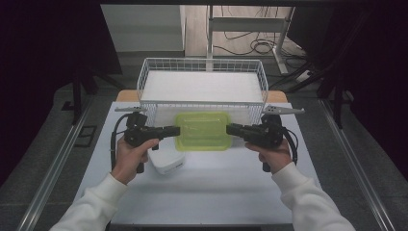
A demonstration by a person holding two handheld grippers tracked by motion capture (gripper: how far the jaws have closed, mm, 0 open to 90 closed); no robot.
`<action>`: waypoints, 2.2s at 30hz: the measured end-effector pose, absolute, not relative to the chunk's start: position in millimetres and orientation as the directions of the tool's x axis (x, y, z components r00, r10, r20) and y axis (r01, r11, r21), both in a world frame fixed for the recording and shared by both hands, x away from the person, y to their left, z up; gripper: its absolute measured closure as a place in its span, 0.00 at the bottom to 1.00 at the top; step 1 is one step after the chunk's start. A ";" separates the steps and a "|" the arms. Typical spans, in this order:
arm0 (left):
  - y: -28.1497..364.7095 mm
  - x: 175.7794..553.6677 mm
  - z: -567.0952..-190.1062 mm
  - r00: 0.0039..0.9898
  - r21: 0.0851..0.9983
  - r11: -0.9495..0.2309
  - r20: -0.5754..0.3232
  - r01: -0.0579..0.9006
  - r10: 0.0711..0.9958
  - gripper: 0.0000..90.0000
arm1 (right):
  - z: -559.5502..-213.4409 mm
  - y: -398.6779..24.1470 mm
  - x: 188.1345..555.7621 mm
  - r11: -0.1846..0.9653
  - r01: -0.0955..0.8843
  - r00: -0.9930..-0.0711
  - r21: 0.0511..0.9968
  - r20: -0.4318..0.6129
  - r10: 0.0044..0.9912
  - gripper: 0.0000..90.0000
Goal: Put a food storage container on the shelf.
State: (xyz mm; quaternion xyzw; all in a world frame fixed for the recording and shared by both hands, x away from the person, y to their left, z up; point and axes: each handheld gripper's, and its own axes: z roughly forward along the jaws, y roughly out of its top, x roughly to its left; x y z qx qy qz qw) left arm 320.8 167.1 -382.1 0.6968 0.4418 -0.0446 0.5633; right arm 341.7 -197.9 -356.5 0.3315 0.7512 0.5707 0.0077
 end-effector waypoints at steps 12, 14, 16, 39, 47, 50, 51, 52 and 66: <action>168.1 352.3 -351.2 0.629 0.771 0.014 -0.530 0.637 0.568 0.89 | -332.0 -196.7 367.5 0.108 0.475 -0.780 0.874 0.361 0.512 0.90; 167.6 357.5 -347.1 0.630 0.770 0.005 -0.526 0.638 0.571 0.89 | -330.7 -196.9 369.9 0.104 0.473 -0.779 0.875 0.361 0.512 0.90; 166.9 363.2 -340.9 0.633 0.771 0.001 -0.524 0.637 0.569 0.89 | -326.5 -197.9 375.8 0.095 0.475 -0.776 0.875 0.365 0.515 0.90; 170.7 445.4 -297.0 0.625 0.753 -0.021 -0.530 0.658 0.573 0.89 | -290.9 -198.0 453.8 0.043 0.489 -0.765 0.871 0.405 0.500 0.90; 167.9 463.9 -305.6 0.594 0.725 -0.013 -0.554 0.689 0.584 0.89 | -296.8 -197.8 471.5 0.024 0.535 -0.730 0.845 0.448 0.516 0.89; 167.5 472.2 -309.3 0.572 0.704 -0.011 -0.568 0.710 0.591 0.89 | -302.0 -196.6 478.0 0.018 0.570 -0.700 0.822 0.473 0.535 0.89; 167.5 474.2 -311.4 0.568 0.697 -0.013 -0.572 0.717 0.592 0.89 | -307.3 -195.9 483.8 0.002 0.608 -0.668 0.794 0.511 0.541 0.89; 168.6 477.9 -316.2 0.553 0.677 -0.017 -0.587 0.736 0.592 0.89 | -308.5 -195.0 485.0 0.006 0.614 -0.664 0.789 0.513 0.544 0.89; 177.6 508.7 -336.7 0.414 0.552 0.146 -0.753 0.821 0.512 0.87 | -320.8 -182.5 514.5 -0.088 0.738 -0.490 0.669 0.621 0.611 0.84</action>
